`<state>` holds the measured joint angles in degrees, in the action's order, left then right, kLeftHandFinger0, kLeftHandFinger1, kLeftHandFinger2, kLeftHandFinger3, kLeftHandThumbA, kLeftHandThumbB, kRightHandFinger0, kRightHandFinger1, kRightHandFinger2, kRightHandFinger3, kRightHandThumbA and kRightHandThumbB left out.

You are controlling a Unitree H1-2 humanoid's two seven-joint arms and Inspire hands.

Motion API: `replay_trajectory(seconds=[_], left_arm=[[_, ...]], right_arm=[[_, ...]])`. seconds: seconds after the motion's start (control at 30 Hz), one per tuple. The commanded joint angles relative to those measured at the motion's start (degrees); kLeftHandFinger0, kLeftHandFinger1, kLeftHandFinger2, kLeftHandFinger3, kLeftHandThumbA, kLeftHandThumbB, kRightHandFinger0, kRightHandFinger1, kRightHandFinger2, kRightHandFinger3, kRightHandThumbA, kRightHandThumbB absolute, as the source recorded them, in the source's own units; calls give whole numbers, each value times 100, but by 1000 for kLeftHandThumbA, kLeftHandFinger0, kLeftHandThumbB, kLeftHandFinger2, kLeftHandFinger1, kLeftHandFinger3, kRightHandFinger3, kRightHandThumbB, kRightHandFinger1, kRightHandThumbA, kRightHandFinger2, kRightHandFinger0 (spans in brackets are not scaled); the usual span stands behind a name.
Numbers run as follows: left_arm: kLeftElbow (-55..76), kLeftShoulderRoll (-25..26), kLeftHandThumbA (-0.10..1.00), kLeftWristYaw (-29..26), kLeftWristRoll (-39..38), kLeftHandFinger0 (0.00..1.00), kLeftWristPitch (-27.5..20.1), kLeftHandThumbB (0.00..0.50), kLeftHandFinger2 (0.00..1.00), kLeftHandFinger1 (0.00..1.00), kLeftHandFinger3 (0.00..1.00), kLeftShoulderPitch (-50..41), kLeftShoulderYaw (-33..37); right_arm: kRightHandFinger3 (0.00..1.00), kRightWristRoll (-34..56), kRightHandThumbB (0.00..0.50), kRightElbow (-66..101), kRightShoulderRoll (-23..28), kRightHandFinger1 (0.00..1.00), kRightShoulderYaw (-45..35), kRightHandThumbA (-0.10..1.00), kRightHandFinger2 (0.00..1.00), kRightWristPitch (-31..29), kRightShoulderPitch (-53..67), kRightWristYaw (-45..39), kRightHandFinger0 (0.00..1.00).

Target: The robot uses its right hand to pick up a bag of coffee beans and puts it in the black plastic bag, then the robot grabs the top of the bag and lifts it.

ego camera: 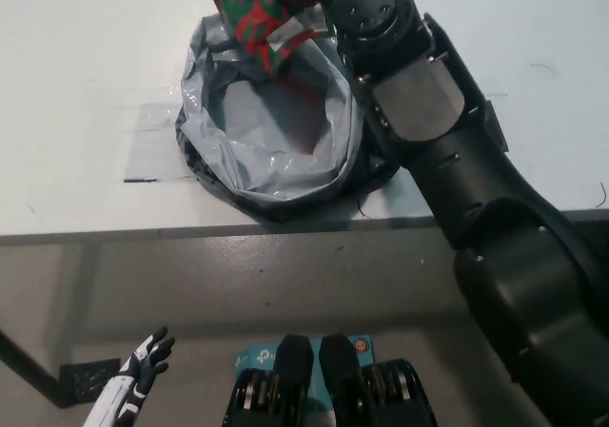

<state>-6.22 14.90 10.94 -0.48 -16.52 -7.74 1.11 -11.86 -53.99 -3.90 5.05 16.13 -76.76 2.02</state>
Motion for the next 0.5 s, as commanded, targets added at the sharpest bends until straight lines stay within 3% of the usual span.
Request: replay_trajectory(seconds=[0.0,0.1,0.13,0.2,0.23,0.27,0.33,0.37,0.4,0.47], left_arm=[[148,151,939,110,-14,1000,-83,316,1000,1000,1000,95,-1],[169,151,936,112,-12,1000,-71,313,1000,1000,1000,111,6],[177,145,935,111,-28,1000,-65,313,1000,1000,1000,110,4],[209,148,934,111,-20,1000,-23,311,1000,1000,1000,132,-2],[213,152,934,110,-14,1000,-15,311,1000,1000,1000,135,-5],[228,154,935,105,5,1000,14,310,1000,1000,1000,136,-9],[225,156,937,109,14,1000,-1,301,1000,1000,1000,151,-13],[213,162,937,122,1,1000,-20,302,1000,1000,1000,162,-16],[224,158,935,127,-9,1000,20,314,1000,1000,1000,160,-20],[240,153,935,129,-14,1000,63,311,1000,1000,1000,164,-21]], right_arm=[[665,-114,159,127,-28,362,141,-100,728,-567,-152,268,0],[746,-72,171,170,-103,480,128,-100,851,-333,-30,283,24],[739,-75,184,238,-142,462,143,-100,832,-275,50,302,13],[593,-58,205,358,-199,406,129,-100,756,-183,159,338,1],[511,-57,188,376,-219,359,131,-100,730,-183,199,350,0],[493,-66,174,408,-251,352,140,-100,750,-164,270,370,0],[707,-64,164,454,-310,370,143,-100,832,-198,413,404,0],[905,-38,156,473,-341,411,124,-100,844,-285,508,420,0],[950,-42,154,517,-351,412,132,-100,827,-347,592,418,0],[903,-115,155,691,-354,407,210,-100,803,-387,765,395,0]])
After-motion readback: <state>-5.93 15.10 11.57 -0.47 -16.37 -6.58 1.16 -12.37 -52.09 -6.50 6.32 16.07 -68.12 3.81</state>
